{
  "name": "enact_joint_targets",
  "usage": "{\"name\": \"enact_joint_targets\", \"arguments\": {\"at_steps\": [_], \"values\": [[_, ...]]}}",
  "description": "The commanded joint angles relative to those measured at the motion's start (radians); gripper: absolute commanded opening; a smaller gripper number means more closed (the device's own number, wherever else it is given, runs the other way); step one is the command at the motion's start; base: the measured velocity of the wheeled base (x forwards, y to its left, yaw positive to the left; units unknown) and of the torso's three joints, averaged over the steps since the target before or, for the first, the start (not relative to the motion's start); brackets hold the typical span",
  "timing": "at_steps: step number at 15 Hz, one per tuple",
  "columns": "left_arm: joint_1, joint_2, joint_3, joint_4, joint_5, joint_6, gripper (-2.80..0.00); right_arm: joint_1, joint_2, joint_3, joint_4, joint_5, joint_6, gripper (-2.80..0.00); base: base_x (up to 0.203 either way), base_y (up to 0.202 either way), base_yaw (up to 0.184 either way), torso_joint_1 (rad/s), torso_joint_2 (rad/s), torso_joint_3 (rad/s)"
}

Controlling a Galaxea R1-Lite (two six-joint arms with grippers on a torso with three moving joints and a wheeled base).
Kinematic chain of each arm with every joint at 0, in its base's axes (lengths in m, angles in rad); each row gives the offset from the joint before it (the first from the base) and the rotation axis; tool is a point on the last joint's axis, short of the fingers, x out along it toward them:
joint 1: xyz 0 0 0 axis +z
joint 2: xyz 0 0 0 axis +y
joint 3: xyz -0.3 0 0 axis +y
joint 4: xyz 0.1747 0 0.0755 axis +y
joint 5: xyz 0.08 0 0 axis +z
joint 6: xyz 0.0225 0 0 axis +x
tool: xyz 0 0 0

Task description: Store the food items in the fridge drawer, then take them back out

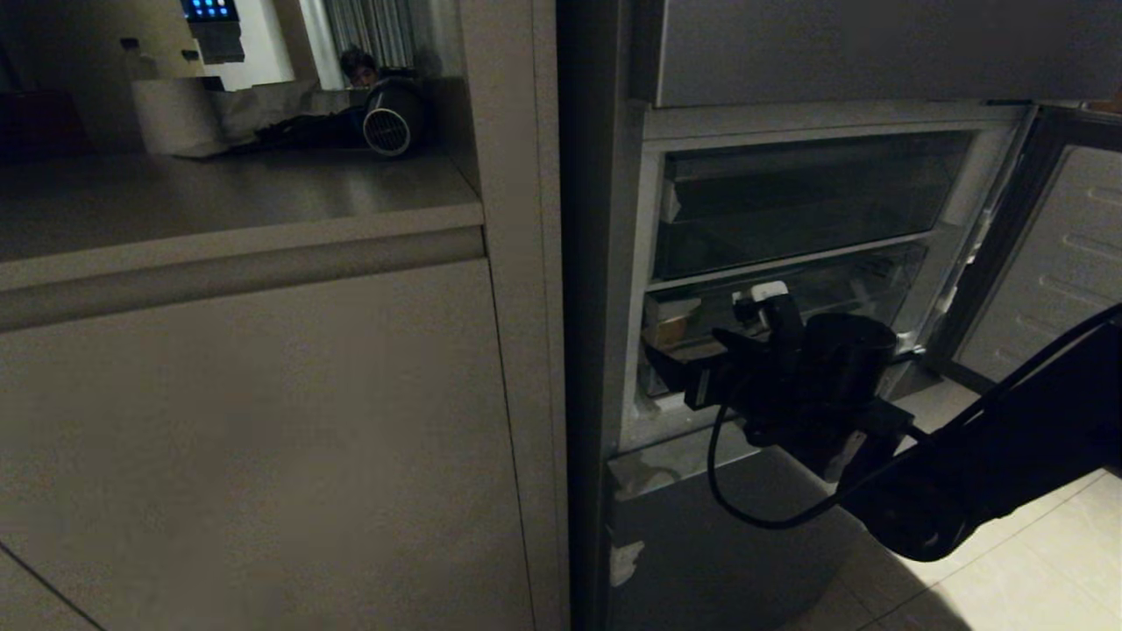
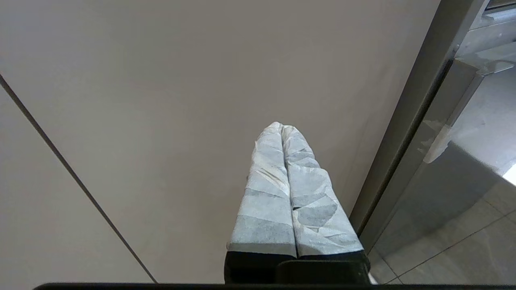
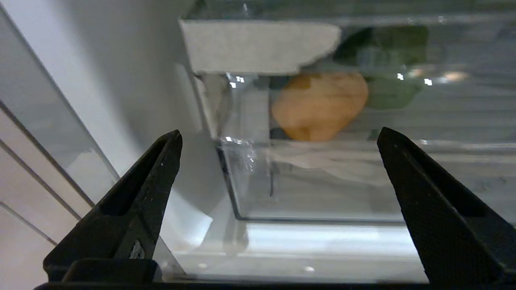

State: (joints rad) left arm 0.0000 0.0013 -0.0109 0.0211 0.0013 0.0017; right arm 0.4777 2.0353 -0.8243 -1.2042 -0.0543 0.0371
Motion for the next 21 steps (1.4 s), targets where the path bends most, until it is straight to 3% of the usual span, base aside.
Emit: {"name": "enact_joint_targets", "arguments": {"at_steps": [1, 8, 9, 10, 21], "values": [[0.000, 0.001, 0.000, 0.000, 0.000, 0.000, -2.80, 0.008, 0.000, -0.012, -0.006, -0.001, 0.001, 0.00, 0.000, 0.000, 0.000, 0.000, 0.00, 0.000], [0.000, 0.000, 0.000, 0.000, 0.000, 0.000, -2.80, 0.009, 0.021, -0.043, -0.006, -0.003, 0.002, 0.00, 0.000, 0.000, 0.000, 0.000, 0.00, 0.000], [0.000, 0.002, 0.000, 0.000, 0.000, 0.000, -2.80, 0.009, 0.022, -0.044, -0.006, -0.003, 0.001, -1.98, 0.000, 0.000, 0.000, 0.000, 0.00, 0.000], [0.000, 0.000, 0.000, 0.000, 0.000, 0.000, -2.80, 0.009, 0.026, -0.054, -0.005, -0.005, 0.001, -2.80, 0.000, 0.000, 0.000, 0.000, 0.00, 0.000], [0.000, 0.001, 0.000, 0.000, 0.000, 0.000, -2.80, 0.036, 0.023, -0.058, -0.005, -0.045, 0.000, -2.80, 0.000, 0.000, 0.000, 0.000, 0.00, 0.000]]}}
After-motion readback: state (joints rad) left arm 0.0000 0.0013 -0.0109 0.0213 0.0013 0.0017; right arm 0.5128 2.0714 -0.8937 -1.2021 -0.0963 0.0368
